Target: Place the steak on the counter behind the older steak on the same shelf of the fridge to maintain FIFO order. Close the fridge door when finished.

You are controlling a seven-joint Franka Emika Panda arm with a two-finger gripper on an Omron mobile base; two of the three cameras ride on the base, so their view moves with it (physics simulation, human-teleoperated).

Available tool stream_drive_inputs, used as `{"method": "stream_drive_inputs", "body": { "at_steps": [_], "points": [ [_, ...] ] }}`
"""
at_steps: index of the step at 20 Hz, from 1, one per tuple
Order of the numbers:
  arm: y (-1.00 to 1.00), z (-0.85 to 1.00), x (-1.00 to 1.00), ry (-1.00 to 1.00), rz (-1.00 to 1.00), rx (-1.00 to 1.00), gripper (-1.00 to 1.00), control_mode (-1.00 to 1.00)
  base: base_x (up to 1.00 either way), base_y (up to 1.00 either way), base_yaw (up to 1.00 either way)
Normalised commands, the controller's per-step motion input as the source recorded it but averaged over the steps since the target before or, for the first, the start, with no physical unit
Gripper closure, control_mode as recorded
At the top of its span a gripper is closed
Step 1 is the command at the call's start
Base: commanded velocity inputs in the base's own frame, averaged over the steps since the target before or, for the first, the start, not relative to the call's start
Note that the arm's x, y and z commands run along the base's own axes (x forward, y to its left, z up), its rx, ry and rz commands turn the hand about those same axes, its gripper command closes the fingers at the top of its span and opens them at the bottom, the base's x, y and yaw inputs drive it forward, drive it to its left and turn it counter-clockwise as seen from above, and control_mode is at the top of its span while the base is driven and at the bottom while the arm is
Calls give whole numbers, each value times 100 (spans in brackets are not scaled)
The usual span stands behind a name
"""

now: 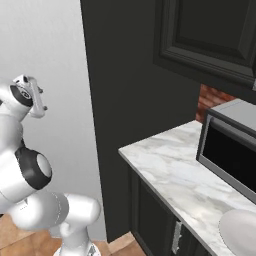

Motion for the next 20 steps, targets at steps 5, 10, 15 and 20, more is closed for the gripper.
{"method": "stream_drive_inputs", "body": {
  "at_steps": [5, 10, 15, 20],
  "points": [
    [0, 0, 48, 0, -18, 0, -100, -100, 0, 0, 0],
    [-5, 0, 56, 0, -17, 0, -100, -100, 0, 0, 0],
    [-15, 0, 53, 0, -16, 0, -100, -100, 0, 0, 0],
    [-43, 0, 34, -3, -12, 0, -100, -100, 0, 0, 0]
  ]
}}
